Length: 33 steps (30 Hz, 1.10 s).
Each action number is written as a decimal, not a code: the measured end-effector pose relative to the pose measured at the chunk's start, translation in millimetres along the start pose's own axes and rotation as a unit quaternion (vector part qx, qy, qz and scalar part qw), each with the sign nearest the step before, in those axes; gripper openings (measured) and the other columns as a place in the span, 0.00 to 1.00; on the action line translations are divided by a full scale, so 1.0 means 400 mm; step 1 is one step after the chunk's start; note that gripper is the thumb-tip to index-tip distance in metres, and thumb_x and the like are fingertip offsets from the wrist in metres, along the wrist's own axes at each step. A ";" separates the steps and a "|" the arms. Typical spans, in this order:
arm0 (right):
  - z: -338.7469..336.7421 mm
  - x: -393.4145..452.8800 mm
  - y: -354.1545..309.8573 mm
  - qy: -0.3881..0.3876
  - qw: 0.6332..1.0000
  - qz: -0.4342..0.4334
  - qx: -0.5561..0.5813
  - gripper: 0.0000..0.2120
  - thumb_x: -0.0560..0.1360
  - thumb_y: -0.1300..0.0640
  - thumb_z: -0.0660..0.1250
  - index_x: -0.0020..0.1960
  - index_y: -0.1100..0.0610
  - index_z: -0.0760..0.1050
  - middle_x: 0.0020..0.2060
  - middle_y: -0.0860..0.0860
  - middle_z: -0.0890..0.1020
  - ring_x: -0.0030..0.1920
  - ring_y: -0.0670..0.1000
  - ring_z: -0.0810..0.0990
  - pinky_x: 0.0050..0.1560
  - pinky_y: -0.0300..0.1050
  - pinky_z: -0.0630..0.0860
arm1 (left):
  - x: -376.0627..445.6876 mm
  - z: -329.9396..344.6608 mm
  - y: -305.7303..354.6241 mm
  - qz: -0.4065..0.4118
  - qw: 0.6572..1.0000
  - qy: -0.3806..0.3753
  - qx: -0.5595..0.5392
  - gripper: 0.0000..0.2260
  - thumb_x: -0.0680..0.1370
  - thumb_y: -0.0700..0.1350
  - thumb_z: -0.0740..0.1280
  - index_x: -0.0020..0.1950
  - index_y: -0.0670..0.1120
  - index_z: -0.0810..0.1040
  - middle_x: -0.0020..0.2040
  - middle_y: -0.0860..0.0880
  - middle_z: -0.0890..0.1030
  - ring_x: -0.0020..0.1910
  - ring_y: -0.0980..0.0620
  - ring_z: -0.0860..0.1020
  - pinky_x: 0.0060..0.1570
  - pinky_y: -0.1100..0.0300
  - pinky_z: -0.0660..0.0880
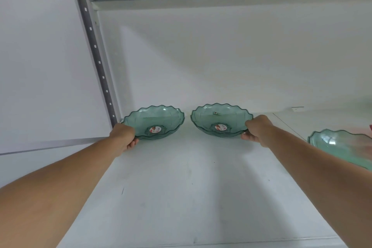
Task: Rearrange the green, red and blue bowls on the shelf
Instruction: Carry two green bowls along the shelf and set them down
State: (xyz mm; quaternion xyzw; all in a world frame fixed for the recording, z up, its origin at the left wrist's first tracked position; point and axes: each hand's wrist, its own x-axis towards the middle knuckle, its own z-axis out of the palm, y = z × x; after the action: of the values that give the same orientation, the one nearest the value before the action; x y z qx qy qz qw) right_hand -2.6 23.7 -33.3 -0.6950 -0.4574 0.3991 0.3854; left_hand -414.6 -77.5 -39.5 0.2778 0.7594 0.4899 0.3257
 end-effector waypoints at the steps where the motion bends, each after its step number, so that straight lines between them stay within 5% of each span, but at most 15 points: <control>1: -0.002 -0.001 0.001 -0.002 1.000 -0.001 -0.011 0.06 0.84 0.61 0.64 0.57 0.63 0.75 0.61 0.63 0.84 0.22 0.54 0.86 0.30 0.43 0.84 | -0.001 0.000 -0.001 0.005 1.000 -0.001 0.003 0.12 0.82 0.40 0.58 0.60 0.38 0.78 0.37 0.40 0.81 0.25 0.49 0.76 0.20 0.65 0.69; 5: -0.030 -0.006 -0.012 0.001 0.996 -0.022 -0.090 0.20 0.85 0.47 0.62 0.67 0.62 0.71 0.66 0.59 0.80 0.24 0.55 0.86 0.32 0.43 0.83 | -0.026 -0.016 0.011 0.032 0.992 0.040 0.118 0.31 0.81 0.64 0.55 0.70 0.39 0.70 0.40 0.39 0.84 0.28 0.45 0.79 0.31 0.58 0.77; 7: -0.054 -0.011 -0.026 0.027 0.989 -0.038 -0.142 0.24 0.84 0.43 0.58 0.70 0.60 0.69 0.60 0.55 0.80 0.25 0.56 0.87 0.38 0.44 0.81 | -0.044 -0.032 0.019 0.079 0.963 0.098 0.239 0.40 0.77 0.73 0.50 0.76 0.42 0.64 0.55 0.37 0.83 0.45 0.39 0.83 0.45 0.51 0.80; 9: -0.084 -0.012 -0.040 0.059 0.979 -0.064 -0.187 0.24 0.83 0.42 0.55 0.68 0.59 0.69 0.49 0.52 0.79 0.25 0.56 0.87 0.35 0.42 0.74 | -0.056 -0.038 0.031 0.129 0.934 0.146 0.299 0.44 0.75 0.76 0.47 0.77 0.44 0.63 0.65 0.38 0.76 0.61 0.34 0.77 0.55 0.45 0.76; 12: -0.128 -0.007 -0.055 0.078 0.960 -0.111 -0.244 0.23 0.81 0.43 0.54 0.65 0.59 0.71 0.47 0.55 0.82 0.31 0.59 0.88 0.41 0.46 0.78 | -0.086 -0.029 0.064 0.223 0.893 0.189 0.341 0.40 0.77 0.72 0.47 0.77 0.45 0.66 0.68 0.39 0.72 0.66 0.34 0.70 0.60 0.41 0.72; 15: -0.171 -0.007 -0.061 0.073 0.929 -0.184 -0.313 0.28 0.82 0.42 0.53 0.75 0.56 0.73 0.66 0.59 0.80 0.57 0.64 0.86 0.60 0.53 0.78 | -0.126 0.003 0.100 0.346 0.845 0.191 0.361 0.32 0.81 0.65 0.52 0.78 0.47 0.66 0.74 0.42 0.72 0.72 0.38 0.67 0.67 0.41 0.69; 18: -0.213 -0.027 -0.060 0.058 0.901 -0.249 -0.351 0.31 0.83 0.41 0.54 0.83 0.48 0.68 0.78 0.57 0.72 0.77 0.63 0.69 0.72 0.60 0.71 | -0.185 0.070 0.128 0.447 0.804 0.148 0.364 0.29 0.83 0.63 0.53 0.79 0.49 0.67 0.76 0.46 0.71 0.76 0.43 0.65 0.73 0.45 0.65; 23: -0.297 -0.068 -0.045 0.065 0.857 -0.320 -0.398 0.31 0.82 0.37 0.54 0.83 0.44 0.67 0.77 0.53 0.73 0.77 0.59 0.69 0.69 0.61 0.73 | -0.324 0.245 0.167 0.500 0.789 0.099 0.344 0.28 0.83 0.65 0.53 0.79 0.55 0.68 0.79 0.52 0.69 0.78 0.49 0.63 0.76 0.53 0.59; 33: -0.497 -0.126 0.059 0.056 0.852 -0.329 -0.404 0.30 0.83 0.35 0.55 0.82 0.44 0.68 0.72 0.52 0.77 0.72 0.58 0.76 0.64 0.56 0.75 | -0.589 0.585 0.195 0.519 0.804 -0.026 0.289 0.27 0.81 0.67 0.53 0.77 0.58 0.70 0.76 0.59 0.70 0.75 0.54 0.66 0.71 0.55 0.65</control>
State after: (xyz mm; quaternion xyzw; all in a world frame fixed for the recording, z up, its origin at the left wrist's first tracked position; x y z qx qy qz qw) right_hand 172.4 -64.7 32.0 -0.6195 -0.7580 -0.0106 0.2040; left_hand -77.9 -91.6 13.1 0.7246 0.5993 0.3360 -0.0533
